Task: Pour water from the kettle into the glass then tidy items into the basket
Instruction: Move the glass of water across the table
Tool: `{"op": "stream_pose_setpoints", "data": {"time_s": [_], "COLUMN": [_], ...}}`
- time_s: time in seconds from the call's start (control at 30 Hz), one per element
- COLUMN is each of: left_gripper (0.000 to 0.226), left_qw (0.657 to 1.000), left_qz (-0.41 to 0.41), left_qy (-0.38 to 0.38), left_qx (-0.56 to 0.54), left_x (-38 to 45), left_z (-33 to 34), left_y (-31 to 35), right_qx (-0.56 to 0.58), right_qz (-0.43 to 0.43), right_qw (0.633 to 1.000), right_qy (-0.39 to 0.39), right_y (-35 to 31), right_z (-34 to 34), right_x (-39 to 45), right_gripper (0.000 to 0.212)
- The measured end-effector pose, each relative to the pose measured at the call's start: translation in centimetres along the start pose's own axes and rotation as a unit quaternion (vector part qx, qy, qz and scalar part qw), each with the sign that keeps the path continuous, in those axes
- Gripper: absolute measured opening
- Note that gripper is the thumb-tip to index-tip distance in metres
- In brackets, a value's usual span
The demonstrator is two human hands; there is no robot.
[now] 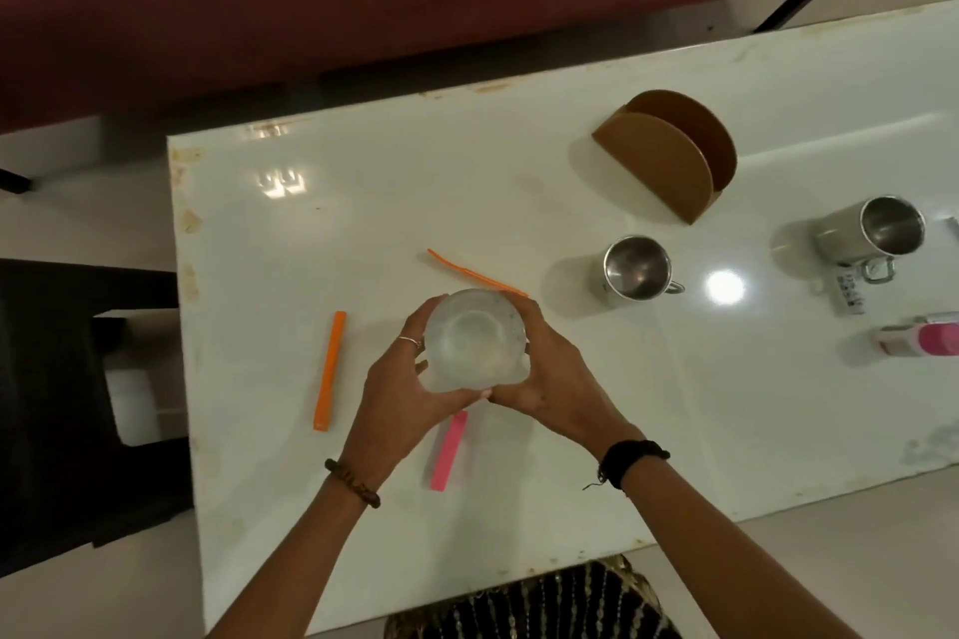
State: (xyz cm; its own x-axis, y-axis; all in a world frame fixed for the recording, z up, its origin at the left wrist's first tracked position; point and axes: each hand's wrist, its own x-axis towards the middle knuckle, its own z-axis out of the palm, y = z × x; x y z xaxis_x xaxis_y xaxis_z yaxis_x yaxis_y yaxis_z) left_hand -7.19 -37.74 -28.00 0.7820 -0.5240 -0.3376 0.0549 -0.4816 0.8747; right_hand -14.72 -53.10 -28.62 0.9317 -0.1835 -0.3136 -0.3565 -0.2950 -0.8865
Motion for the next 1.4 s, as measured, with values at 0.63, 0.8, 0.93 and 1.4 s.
{"op": "stream_pose_setpoints", "data": {"time_s": [0.63, 0.8, 0.93, 1.4], "left_gripper": [0.079, 0.081, 0.083, 0.082], "left_qw": [0.989, 0.99, 0.989, 0.99], "left_qz": [0.145, 0.139, 0.131, 0.055], "left_qy": [-0.011, -0.013, -0.003, 0.018], "left_qx": [0.03, 0.032, 0.075, 0.13], "left_x": [7.6, 12.9, 17.5, 24.7], "left_z": [15.7, 22.1, 26.2, 31.0], "left_y": [20.5, 23.1, 23.3, 21.7], "right_qx": [-0.149, -0.154, -0.126, -0.034], "right_qz": [-0.071, -0.06, -0.046, -0.029], "right_qw": [0.984, 0.985, 0.991, 0.999], "right_qy": [0.061, 0.046, 0.028, 0.01], "right_y": [-1.5, 1.8, 5.3, 12.7], "right_z": [-28.5, -35.7, -39.1, -41.2], "right_x": [-2.5, -0.1, 2.9, 8.7], "right_gripper": [0.087, 0.085, 0.087, 0.085]}}
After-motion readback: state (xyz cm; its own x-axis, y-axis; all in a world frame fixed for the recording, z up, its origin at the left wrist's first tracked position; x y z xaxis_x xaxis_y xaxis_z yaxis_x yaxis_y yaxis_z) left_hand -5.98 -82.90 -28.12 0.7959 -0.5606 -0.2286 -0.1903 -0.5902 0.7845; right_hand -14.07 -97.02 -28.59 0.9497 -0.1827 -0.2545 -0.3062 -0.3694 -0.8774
